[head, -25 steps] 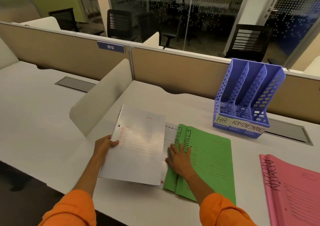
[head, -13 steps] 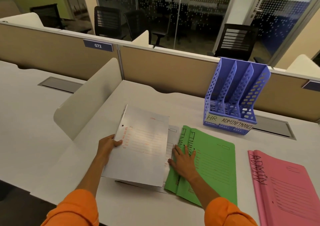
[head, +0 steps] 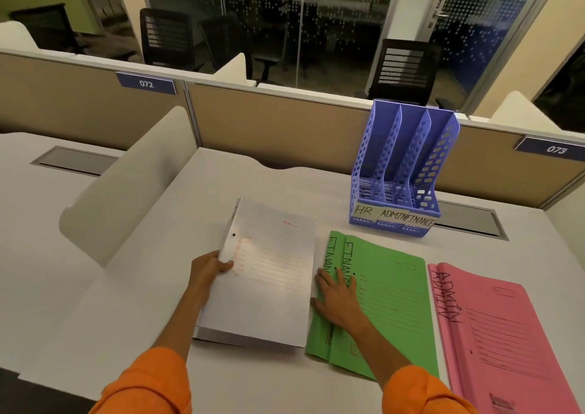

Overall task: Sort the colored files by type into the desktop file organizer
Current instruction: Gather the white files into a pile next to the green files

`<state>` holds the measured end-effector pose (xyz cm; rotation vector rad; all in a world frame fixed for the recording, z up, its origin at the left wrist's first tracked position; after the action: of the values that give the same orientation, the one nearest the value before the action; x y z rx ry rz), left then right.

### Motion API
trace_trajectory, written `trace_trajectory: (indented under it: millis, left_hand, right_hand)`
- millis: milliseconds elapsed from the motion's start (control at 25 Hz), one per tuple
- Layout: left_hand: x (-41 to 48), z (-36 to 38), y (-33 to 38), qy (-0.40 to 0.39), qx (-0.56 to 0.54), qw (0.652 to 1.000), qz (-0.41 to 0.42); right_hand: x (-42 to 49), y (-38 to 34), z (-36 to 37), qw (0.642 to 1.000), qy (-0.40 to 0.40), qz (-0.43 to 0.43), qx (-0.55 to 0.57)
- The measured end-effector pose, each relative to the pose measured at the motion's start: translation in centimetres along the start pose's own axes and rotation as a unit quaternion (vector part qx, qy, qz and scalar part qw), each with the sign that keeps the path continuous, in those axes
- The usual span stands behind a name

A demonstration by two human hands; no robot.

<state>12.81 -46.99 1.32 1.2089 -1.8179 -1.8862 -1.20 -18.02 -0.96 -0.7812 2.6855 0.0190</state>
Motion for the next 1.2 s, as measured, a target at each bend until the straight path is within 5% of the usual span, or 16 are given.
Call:
trace_trajectory:
  millis: [200,360,560,840,1200]
  left_hand:
    - [-0.7,1.5,-1.3,0.009,-0.003,1.000,0.001]
    - [-1.0,1.9,-2.2,0.013,0.000,1.000,0.004]
    - [-1.1,2.1,-1.6,-0.003,0.110,0.993,0.054]
    - [-2.0,1.6,-0.5,0.068,0.346,0.921,0.168]
    - [-2.2,-0.3,-3.6,0.076,0.445,0.891,0.044]
  right_hand:
    - [0.1,-0.6,-1.7,0.977,0.122,0.032,0.170]
    - [-0.2,-3.1,-0.4,0.955,0.068,0.019,0.288]
    - [-0.6,-5.0,1.8,0.967,0.023,0.023,0.254]
    - [-0.6,-6.3,3.0,0.988,0.008,0.035,0.153]
    - [-0.3,-6.5,3.0,0.988,0.025,0.041,0.146]
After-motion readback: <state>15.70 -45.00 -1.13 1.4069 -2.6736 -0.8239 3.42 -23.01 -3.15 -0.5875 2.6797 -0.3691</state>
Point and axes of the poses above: each hand's wrist, its own x-axis towards the middle knuckle, its own z-axis out of the palm, y = z × x, the point moved 7 cm from there along x, towards the middle knuckle, and after that the axes turned 8 degrees about z, right-handed, at the moved point
